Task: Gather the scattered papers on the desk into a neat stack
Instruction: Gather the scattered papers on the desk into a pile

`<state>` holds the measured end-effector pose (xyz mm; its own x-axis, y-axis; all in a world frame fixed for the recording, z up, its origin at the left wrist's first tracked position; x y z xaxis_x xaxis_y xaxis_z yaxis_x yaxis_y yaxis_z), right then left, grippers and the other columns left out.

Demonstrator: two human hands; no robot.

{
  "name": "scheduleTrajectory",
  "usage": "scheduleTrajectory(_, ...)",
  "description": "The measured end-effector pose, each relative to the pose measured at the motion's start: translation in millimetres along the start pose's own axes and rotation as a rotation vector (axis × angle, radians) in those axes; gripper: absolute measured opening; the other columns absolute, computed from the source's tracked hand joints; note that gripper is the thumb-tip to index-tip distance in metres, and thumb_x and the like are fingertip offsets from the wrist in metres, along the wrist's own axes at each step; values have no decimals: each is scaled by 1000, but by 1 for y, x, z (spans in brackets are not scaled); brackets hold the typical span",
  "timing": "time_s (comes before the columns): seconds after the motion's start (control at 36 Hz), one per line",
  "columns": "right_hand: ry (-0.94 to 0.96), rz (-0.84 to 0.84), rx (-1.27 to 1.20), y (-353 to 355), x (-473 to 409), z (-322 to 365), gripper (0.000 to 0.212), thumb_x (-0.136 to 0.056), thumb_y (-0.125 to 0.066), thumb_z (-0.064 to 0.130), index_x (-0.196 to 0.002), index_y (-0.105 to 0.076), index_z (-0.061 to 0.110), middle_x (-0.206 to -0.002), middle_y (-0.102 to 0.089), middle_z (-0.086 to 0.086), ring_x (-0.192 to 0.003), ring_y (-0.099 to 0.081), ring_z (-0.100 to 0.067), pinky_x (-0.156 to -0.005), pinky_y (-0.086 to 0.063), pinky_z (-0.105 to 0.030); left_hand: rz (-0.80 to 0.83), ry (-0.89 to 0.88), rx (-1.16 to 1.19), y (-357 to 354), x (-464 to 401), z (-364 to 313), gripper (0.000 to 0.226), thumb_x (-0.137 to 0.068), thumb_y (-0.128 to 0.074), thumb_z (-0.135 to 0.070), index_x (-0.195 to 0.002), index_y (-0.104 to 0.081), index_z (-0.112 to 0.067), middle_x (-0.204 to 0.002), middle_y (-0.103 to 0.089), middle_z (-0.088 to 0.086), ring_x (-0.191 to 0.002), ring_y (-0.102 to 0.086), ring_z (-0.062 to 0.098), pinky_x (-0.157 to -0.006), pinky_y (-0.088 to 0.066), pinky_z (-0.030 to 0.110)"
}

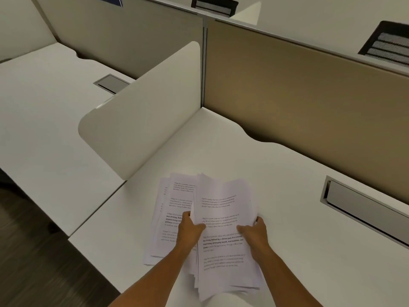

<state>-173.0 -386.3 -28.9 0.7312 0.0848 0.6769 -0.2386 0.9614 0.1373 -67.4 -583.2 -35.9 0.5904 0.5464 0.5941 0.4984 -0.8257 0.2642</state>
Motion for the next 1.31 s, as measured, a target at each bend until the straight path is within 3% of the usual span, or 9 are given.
scheduleTrajectory(0.14, 44, 53, 1, -2, -2, 14, 42, -78, -74, -7, -112, -61, 13, -104, -71, -5, -93, -71, -26, -79, -62, -41, 40, -50, 88, 12, 4, -5, 41, -83, -71, -5, -122, -64, -14, -110, -72, 4, -90, -70, 15, -64, -58, 23)
scheduleTrajectory(0.28, 66, 123, 26, -15, 2, 34, 31, -78, -79, -2, -98, -67, 18, -94, -74, -2, -84, -74, -23, -57, -62, -27, -5, -87, 190, 33, 8, -14, 45, -82, -72, -6, -125, -63, -18, -110, -73, 2, -93, -71, 18, -70, -62, 30)
scheduleTrajectory(0.5, 75, 203, 112, -48, 1, 51, 34, -79, -78, 1, -108, -65, 13, -101, -74, -6, -90, -74, -27, -71, -63, -36, -70, -93, 278, 77, 11, -9, 43, -83, -71, -4, -122, -62, -22, -110, -72, -2, -93, -70, 14, -59, -58, 16)
scheduleTrajectory(0.61, 70, 232, 121, -64, 2, 52, 34, -78, -79, -1, -107, -66, 13, -97, -75, -4, -86, -75, -25, -61, -63, -31, -106, -89, 269, 93, 9, -1, 41, -83, -72, -4, -119, -64, -23, -107, -72, -5, -89, -70, 9, -55, -56, 14)
scheduleTrajectory(0.78, 41, 266, 206, -91, 0, 43, 42, -77, -78, -1, -116, -65, 5, -107, -75, -14, -93, -74, -32, -84, -62, -49, -199, -19, 236, 101, -2, 19, 40, -86, -70, -5, -125, -62, -11, -116, -69, 8, -101, -67, 29, -87, -58, 48)
scheduleTrajectory(0.86, 32, 244, 228, -102, -3, 39, 45, -77, -76, -3, -119, -65, 5, -111, -74, -15, -96, -73, -33, -89, -61, -50, -242, 34, 223, 102, -8, 24, 37, -86, -70, -4, -122, -63, -11, -115, -70, 10, -99, -67, 30, -87, -58, 47)
scheduleTrajectory(1.08, 61, 188, 361, -115, -13, 30, 32, -78, -71, -3, -107, -65, 8, -101, -74, -9, -74, -68, -15, -58, -55, -23, -330, 106, 36, 100, -25, 30, 28, -82, -72, 1, -109, -70, -7, -113, -71, 15, -92, -68, 30, -80, -61, 45)
scheduleTrajectory(1.17, 71, 147, 506, -120, -17, 26, 27, -81, -72, 6, -106, -63, 9, -121, -65, -16, -95, -66, -26, -81, -61, -38, -350, 150, -129, 98, -30, 29, 27, -84, -70, -7, -111, -69, -7, -120, -62, 19, -103, -61, 34, -85, -59, 47)
scheduleTrajectory(1.31, 1, 45, 773, -120, -17, 28, 47, -87, -65, 22, -131, -53, 10, -139, -34, -16, -126, -39, -40, -110, -41, -48, -352, 256, -351, 95, -31, 26, 28, -87, -65, -19, -115, -63, -17, -138, -32, 13, -121, -36, 35, -98, -48, 46)
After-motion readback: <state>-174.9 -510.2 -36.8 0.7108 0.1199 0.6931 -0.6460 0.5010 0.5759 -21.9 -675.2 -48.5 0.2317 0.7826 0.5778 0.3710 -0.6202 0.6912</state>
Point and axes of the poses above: each hand's wrist, its own x-axis away from the middle knuckle, its own y-axis out of the back of the hand, z = x × y, the point moved 5 cm from there along -x, towards the middle knuckle
